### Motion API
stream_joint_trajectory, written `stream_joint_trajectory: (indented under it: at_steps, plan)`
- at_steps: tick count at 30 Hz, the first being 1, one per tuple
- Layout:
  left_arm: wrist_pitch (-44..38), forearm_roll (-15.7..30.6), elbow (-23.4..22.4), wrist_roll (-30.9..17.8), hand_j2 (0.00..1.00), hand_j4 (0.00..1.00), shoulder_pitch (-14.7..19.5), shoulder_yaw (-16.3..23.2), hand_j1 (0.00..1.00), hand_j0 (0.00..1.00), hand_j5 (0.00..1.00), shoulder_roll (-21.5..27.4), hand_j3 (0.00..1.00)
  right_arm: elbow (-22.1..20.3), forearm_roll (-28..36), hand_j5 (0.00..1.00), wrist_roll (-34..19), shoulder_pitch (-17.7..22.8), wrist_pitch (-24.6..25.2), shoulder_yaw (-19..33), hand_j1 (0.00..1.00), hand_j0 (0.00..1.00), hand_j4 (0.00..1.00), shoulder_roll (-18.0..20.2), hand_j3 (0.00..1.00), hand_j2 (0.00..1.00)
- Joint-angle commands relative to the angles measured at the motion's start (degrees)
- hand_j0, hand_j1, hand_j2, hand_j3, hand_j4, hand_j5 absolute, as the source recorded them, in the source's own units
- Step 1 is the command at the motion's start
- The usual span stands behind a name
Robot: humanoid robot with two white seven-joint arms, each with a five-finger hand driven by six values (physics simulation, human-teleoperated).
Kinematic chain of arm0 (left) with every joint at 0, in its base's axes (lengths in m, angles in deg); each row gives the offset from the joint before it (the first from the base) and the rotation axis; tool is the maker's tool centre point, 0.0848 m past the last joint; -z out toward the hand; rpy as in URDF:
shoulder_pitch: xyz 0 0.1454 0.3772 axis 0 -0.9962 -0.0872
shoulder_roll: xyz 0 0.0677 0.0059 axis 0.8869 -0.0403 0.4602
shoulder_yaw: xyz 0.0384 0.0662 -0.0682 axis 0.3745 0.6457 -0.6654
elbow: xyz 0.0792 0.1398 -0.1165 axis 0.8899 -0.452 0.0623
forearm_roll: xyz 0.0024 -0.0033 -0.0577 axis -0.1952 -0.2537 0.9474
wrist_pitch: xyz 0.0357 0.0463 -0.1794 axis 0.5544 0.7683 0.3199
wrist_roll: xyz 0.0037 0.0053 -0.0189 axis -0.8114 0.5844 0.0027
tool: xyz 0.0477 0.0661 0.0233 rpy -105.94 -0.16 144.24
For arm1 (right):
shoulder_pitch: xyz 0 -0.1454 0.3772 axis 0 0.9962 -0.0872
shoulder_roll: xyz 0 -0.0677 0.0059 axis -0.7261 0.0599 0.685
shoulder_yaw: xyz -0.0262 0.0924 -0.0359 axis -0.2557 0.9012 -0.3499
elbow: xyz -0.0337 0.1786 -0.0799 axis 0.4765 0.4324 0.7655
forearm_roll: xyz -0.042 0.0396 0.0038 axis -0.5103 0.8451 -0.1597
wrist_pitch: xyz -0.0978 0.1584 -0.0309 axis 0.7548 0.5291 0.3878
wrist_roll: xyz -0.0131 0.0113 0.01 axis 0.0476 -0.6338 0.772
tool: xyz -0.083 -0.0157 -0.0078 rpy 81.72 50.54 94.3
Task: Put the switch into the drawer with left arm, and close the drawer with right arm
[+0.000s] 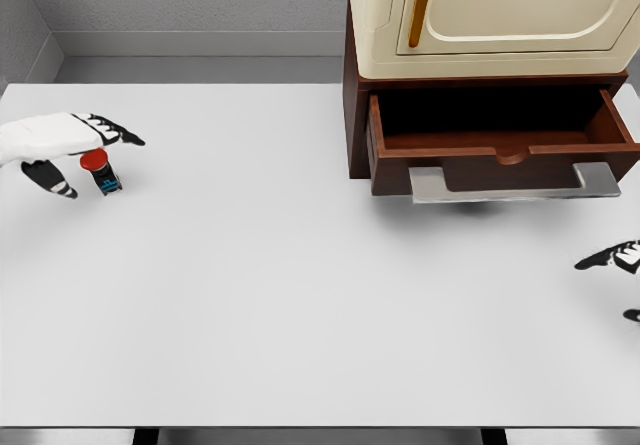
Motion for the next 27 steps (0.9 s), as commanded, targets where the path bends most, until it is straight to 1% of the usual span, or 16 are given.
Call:
stream_joint_trajectory:
  at_steps: [1,3,4,6,8,11,13,15,17,18,20,21,22,23,24,27]
  plan:
    - [-0.11,-0.44,-2.17,-0.14,1.0,1.0,0.0,-0.13,1.0,1.0,1.0,-1.07,1.0,0.15,0.42,0.37,0.02,-0.09,0.16,0.95,0.37,0.37,0.37,-0.01,0.37,0.37]
    - [-0.11,-0.53,-2.61,-0.14,1.0,1.0,0.18,-0.13,1.0,1.0,1.0,-1.16,1.0,0.06,0.51,0.38,0.02,0.0,0.16,1.47,0.38,0.38,0.38,0.16,0.38,0.38]
    - [-0.11,-0.53,-2.88,-0.14,1.0,1.0,0.27,-0.13,1.0,1.0,1.0,-1.16,1.0,0.06,0.6,0.4,0.02,0.0,0.16,3.58,0.4,0.4,0.4,-0.54,0.4,0.4]
    - [-0.11,-0.97,-5.95,-0.22,1.0,1.0,0.79,-0.13,1.0,1.0,1.0,-2.65,1.0,0.23,0.77,0.42,0.02,0.0,0.16,6.14,0.42,0.42,0.42,-0.54,0.42,0.42]
    - [-0.11,-2.55,-6.48,-0.22,1.0,1.0,1.23,-0.13,1.0,1.0,1.0,-3.44,1.0,0.23,2.8,0.43,0.02,0.35,0.16,6.05,0.43,0.43,0.43,-0.36,0.43,0.43]
    - [-0.11,-3.52,-6.48,-0.22,1.0,1.0,1.32,-0.13,1.0,1.0,1.0,-3.88,1.0,-0.21,2.88,0.43,0.02,0.26,0.16,5.79,0.43,0.43,0.43,-0.45,0.43,0.43]
    - [-0.11,-5.01,-6.48,-0.22,0.98,0.98,1.41,-0.13,0.98,0.98,0.98,-4.58,0.98,-0.47,2.88,0.43,0.02,0.26,0.16,5.52,0.43,0.43,0.43,-0.36,0.43,0.43]
    - [-0.11,-5.1,-6.48,-0.22,0.95,0.95,1.41,-0.3,0.95,0.95,0.95,-4.5,0.95,-0.64,2.8,0.46,0.02,-0.79,0.16,2.62,0.46,0.46,0.46,0.07,0.46,0.46]
    - [-0.11,-5.19,-6.48,-0.22,0.91,0.91,1.32,-0.48,0.91,0.91,0.91,-4.41,0.91,-0.82,2.79,0.47,0.02,-1.49,0.16,1.57,0.47,0.47,0.47,0.16,0.47,0.47]
    - [-0.11,-5.28,-6.48,-0.22,0.88,0.88,1.32,-0.57,0.88,0.88,0.88,-4.32,0.88,-0.82,2.62,0.47,0.02,-2.28,0.16,0.52,0.47,0.47,0.47,0.25,0.47,0.47]
    - [-0.11,-5.28,-6.57,-0.22,0.84,0.84,1.41,-0.74,0.84,0.84,0.84,-4.06,0.84,-0.91,2.53,0.48,0.02,-4.92,0.16,-3.79,0.48,0.48,0.48,0.43,0.48,0.48]
    - [-0.11,-5.28,-6.66,-0.22,0.83,0.83,1.41,-1.09,0.83,0.83,0.83,-3.88,0.83,-0.91,2.44,0.48,0.02,-5.62,0.16,-4.59,0.48,0.48,0.48,1.74,0.48,0.48]
    - [-0.11,-5.28,-7.36,-0.22,0.82,0.82,1.41,-1.18,0.82,0.82,0.82,-3.79,0.82,-0.91,2.44,0.48,0.02,-5.8,0.16,-4.76,0.48,0.48,0.48,2.18,0.48,0.48]
    - [-0.11,-5.28,-7.45,-0.22,0.77,0.77,1.5,-1.27,0.77,0.77,0.77,-3.79,0.77,-0.91,2.44,0.48,0.02,-6.06,0.16,-4.85,0.48,0.48,0.48,2.18,0.48,0.48]
    - [-0.11,-5.28,-7.45,-0.22,0.74,0.74,1.58,-1.18,0.74,0.74,0.74,-3.79,0.74,-0.91,2.44,0.48,0.02,-6.24,0.16,-4.85,0.48,0.48,0.48,2.18,0.48,0.48]
    - [-0.11,-5.36,-7.45,-0.22,0.73,0.73,1.67,-1.1,0.73,0.73,0.73,-3.71,0.73,-1.0,2.53,0.48,0.02,-6.86,0.16,-4.94,0.48,0.48,0.48,2.18,0.48,0.48]
